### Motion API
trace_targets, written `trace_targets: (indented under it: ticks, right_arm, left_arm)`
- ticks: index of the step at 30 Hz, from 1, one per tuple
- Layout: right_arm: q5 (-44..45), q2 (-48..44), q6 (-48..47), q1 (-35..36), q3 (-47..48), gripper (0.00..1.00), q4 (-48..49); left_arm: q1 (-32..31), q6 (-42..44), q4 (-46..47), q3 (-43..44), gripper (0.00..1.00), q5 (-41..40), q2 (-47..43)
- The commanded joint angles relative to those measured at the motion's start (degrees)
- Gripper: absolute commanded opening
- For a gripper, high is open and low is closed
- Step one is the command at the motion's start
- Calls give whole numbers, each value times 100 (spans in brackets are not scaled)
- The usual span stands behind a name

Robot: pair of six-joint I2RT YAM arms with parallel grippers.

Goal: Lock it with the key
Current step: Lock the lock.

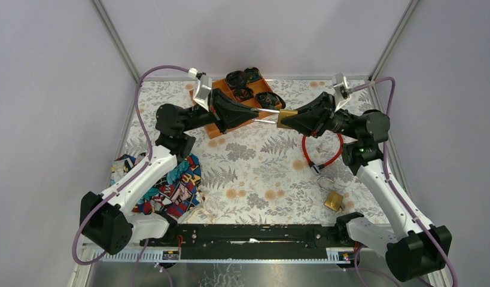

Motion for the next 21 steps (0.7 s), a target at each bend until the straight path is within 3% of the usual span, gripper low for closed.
trace_targets:
  ticks: [1, 5, 9, 16, 18, 21]
  right_arm:
    - [547, 444, 186, 424, 84, 0, 854]
    - [599, 308, 189, 190, 307, 0, 934]
    - [447, 297, -422, 123, 803, 0, 302]
    - [-195, 645, 337, 100, 1467, 0, 1176]
    - [-441, 627, 42, 79, 1728, 0, 677]
    - [-420, 441, -1123, 30, 2007, 0, -688]
  left_arm:
    - [-1133, -468, 540, 471, 0, 567, 321]
    - [-1136, -345, 111, 641, 0, 841, 272]
    - [-1137, -255, -135, 788, 0, 937, 292]
    - [-1241, -204, -161, 951, 0, 1040, 434]
    - [-1237, -131, -314, 1026, 0, 1126, 399]
    - [-1225, 117, -610, 1078, 0, 1258, 280]
